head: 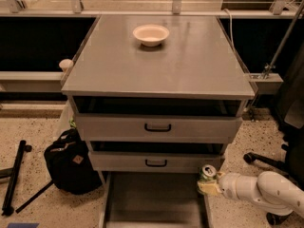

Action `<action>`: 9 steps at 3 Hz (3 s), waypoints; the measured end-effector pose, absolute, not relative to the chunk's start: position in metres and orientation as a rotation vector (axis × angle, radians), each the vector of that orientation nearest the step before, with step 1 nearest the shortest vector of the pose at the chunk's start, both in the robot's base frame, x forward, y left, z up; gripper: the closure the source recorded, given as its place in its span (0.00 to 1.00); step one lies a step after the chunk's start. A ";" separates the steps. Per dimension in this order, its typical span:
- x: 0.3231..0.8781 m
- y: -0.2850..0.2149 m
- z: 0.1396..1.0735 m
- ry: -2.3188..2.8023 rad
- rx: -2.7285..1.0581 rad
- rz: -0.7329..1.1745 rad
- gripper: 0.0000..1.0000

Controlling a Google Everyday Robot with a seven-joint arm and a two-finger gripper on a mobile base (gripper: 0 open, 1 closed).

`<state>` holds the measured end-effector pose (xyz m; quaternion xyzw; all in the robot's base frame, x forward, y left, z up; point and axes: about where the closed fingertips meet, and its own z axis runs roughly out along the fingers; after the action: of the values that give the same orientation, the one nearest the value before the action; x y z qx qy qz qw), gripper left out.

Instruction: Place green can into bottom drawer

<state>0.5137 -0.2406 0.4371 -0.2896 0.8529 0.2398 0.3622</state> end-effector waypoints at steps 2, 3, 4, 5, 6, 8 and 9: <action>0.495 -0.240 0.399 2.214 -0.710 0.639 1.00; 0.494 -0.240 0.397 2.215 -0.708 0.640 1.00; 0.474 -0.220 0.331 2.289 -0.669 0.665 1.00; 0.464 -0.210 0.303 2.311 -0.632 0.687 1.00; 0.467 -0.213 0.295 2.296 -0.623 0.675 1.00; 0.517 -0.174 0.257 2.206 -0.561 0.676 1.00; 0.520 -0.153 0.208 2.201 -0.480 0.678 1.00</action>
Offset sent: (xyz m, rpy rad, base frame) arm -0.0246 -0.0041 -0.0477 0.0200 0.0278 -0.0323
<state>0.5198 -0.1532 0.2081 -0.1884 0.8638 0.2659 0.3842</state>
